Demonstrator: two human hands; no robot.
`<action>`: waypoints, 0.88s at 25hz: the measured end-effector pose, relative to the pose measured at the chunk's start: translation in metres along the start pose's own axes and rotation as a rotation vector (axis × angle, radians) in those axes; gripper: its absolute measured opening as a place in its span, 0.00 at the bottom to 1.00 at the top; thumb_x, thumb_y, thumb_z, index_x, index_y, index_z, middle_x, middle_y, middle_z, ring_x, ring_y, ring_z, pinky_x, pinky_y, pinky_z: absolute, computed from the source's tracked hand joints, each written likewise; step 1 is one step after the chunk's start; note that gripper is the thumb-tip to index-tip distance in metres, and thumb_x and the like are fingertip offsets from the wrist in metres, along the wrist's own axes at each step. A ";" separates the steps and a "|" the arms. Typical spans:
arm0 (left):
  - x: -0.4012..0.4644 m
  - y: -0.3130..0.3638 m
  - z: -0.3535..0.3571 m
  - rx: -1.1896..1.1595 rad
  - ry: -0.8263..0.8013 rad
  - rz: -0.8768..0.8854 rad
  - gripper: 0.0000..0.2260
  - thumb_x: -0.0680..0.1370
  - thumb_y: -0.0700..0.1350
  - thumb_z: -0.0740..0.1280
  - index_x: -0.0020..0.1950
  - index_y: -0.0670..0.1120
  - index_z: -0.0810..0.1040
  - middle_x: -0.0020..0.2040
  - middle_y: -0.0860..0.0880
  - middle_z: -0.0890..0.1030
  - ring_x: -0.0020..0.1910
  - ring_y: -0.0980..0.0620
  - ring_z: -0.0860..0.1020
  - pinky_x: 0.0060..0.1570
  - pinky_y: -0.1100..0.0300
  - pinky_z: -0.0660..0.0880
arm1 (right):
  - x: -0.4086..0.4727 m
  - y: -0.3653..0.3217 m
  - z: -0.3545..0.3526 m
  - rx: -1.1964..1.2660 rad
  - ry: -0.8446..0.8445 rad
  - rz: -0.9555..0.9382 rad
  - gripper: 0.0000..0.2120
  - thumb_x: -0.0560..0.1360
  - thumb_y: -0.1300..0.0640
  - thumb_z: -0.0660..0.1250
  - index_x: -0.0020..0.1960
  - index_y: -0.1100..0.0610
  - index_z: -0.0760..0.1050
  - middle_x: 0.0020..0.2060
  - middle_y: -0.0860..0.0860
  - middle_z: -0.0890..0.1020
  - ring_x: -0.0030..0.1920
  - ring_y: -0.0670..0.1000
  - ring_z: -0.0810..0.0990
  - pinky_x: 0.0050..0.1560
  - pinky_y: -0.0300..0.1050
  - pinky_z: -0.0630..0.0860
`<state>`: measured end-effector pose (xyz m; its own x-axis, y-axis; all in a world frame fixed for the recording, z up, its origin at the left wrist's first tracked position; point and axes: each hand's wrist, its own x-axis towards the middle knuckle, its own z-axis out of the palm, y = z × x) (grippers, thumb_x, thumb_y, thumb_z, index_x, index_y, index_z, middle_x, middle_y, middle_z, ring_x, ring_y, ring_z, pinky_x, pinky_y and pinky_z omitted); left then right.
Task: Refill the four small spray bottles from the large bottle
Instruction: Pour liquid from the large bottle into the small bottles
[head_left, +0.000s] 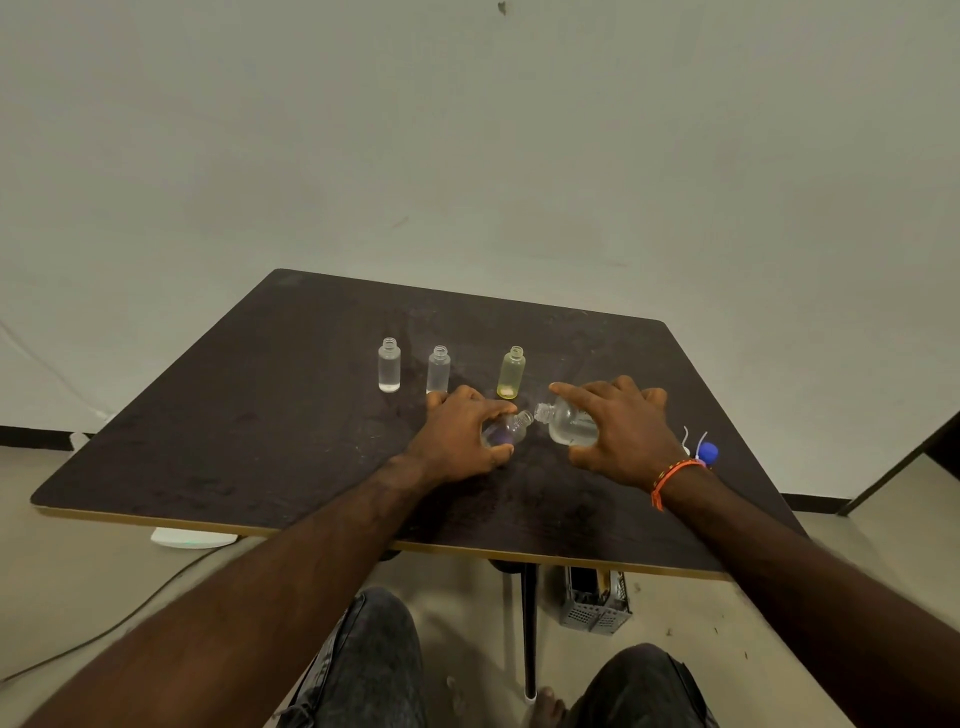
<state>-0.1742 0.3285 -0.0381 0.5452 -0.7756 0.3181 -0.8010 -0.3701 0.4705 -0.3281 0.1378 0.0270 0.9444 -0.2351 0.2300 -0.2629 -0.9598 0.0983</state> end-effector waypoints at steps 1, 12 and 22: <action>0.000 0.000 0.000 0.001 -0.008 -0.002 0.27 0.76 0.57 0.74 0.75 0.55 0.75 0.59 0.54 0.77 0.65 0.54 0.70 0.60 0.57 0.53 | 0.000 0.000 0.000 -0.002 0.001 -0.005 0.39 0.70 0.39 0.70 0.77 0.37 0.58 0.69 0.44 0.74 0.65 0.51 0.67 0.57 0.53 0.59; 0.001 0.005 -0.004 0.003 -0.032 -0.003 0.27 0.76 0.57 0.74 0.75 0.55 0.75 0.56 0.58 0.72 0.65 0.54 0.69 0.60 0.57 0.53 | 0.001 0.002 -0.006 -0.041 -0.026 -0.013 0.40 0.70 0.40 0.70 0.78 0.38 0.57 0.70 0.45 0.73 0.66 0.51 0.67 0.58 0.54 0.60; 0.001 0.007 -0.005 0.001 -0.038 0.006 0.27 0.76 0.56 0.74 0.75 0.54 0.75 0.56 0.58 0.71 0.66 0.55 0.69 0.60 0.58 0.52 | 0.003 0.006 -0.008 -0.074 -0.019 -0.037 0.40 0.70 0.39 0.69 0.78 0.39 0.58 0.69 0.45 0.74 0.65 0.52 0.68 0.58 0.54 0.62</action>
<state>-0.1785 0.3279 -0.0305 0.5303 -0.7968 0.2896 -0.8047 -0.3655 0.4678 -0.3281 0.1328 0.0362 0.9572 -0.2027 0.2068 -0.2405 -0.9543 0.1776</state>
